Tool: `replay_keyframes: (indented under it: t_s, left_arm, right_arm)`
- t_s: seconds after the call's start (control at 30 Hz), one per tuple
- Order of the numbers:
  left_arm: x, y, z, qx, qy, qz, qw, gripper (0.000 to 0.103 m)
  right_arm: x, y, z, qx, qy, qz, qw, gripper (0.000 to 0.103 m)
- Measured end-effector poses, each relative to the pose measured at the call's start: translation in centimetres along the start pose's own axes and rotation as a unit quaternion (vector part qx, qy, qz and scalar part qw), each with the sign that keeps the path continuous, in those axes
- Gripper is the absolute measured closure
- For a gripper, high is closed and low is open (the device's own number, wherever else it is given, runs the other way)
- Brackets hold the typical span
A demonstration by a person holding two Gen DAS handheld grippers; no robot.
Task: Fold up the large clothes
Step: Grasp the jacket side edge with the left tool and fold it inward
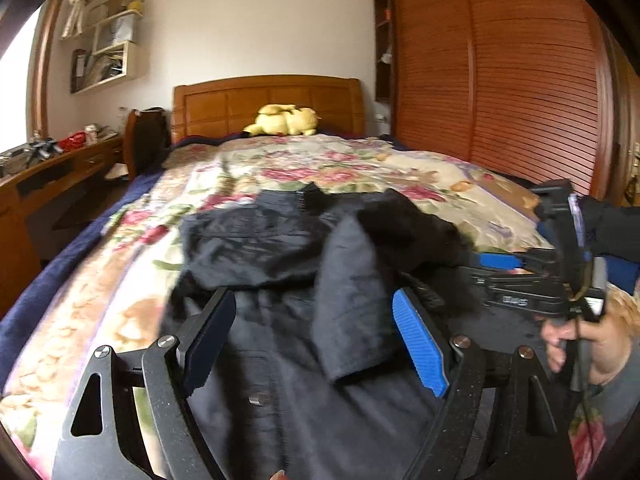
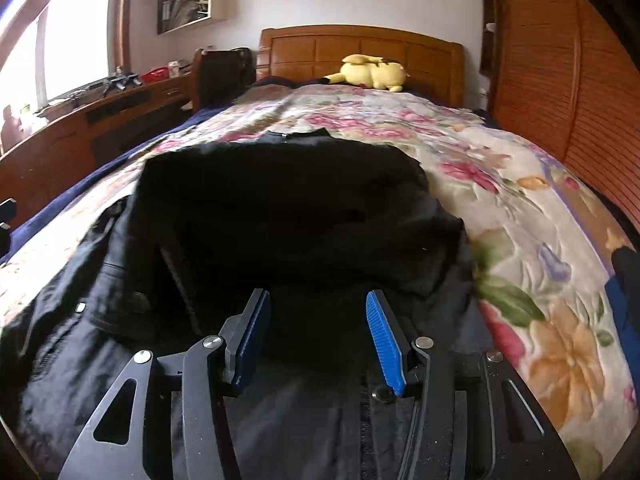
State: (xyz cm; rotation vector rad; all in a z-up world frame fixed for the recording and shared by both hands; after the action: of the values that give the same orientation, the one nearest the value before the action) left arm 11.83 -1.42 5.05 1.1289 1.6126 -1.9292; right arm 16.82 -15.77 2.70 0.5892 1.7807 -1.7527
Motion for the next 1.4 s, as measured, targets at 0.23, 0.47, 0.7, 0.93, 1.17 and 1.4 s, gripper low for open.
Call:
replay_keyframes:
  t_s: [0.23, 0.47, 0.7, 0.93, 1.17, 1.4]
  left_arm:
    - [0.9, 2.2, 3.3, -0.015, 0.042, -0.029, 0.9985, 0.021]
    - [0.5, 4.8, 4.3, 0.001, 0.045, -0.075, 0.9962, 0.021]
    - [-0.3, 6.8, 6.3, -0.037, 0.072, -0.088, 0.9929, 0.021]
    - [-1.4, 9.7, 7.2, -0.061, 0.066, -0.123, 0.9883, 0.021]
    - [-1.2, 10.1, 7.1, -0.073, 0.081, -0.141, 0.9839, 0.040]
    - [-1.8, 9.6, 6.4, -0.080, 0.096, -0.139, 0.9823, 0.093]
  right_arm:
    - [1.2, -0.8, 1.3, -0.006, 0.000, 0.009, 1.000, 0.051]
    - [2.6, -1.4, 2.1, -0.013, 0.001, 0.005, 1.000, 0.051]
    - [2.7, -1.8, 2.4, -0.023, 0.004, 0.008, 1.000, 0.051]
    - [3.2, -2.1, 2.2, -0.025, 0.004, 0.012, 1.000, 0.051]
    - [3.2, -2.3, 2.0, -0.035, 0.005, 0.013, 0.999, 0.051]
    - [3.1, -2.3, 1.8, -0.035, 0.009, 0.013, 0.999, 0.051]
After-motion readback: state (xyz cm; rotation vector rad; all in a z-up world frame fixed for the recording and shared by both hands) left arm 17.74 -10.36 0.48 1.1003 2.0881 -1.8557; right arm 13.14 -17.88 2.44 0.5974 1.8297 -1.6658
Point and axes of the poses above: each gripper's, at about its wrist camera, not at the fingertips, and y roughly the way its jaws point, z to its right, x to its underside, the point moved 1 cm from there along y, roughly the way its jaws point, and after that the axes turned 13 degrees about -z, right-handed, at the moved point
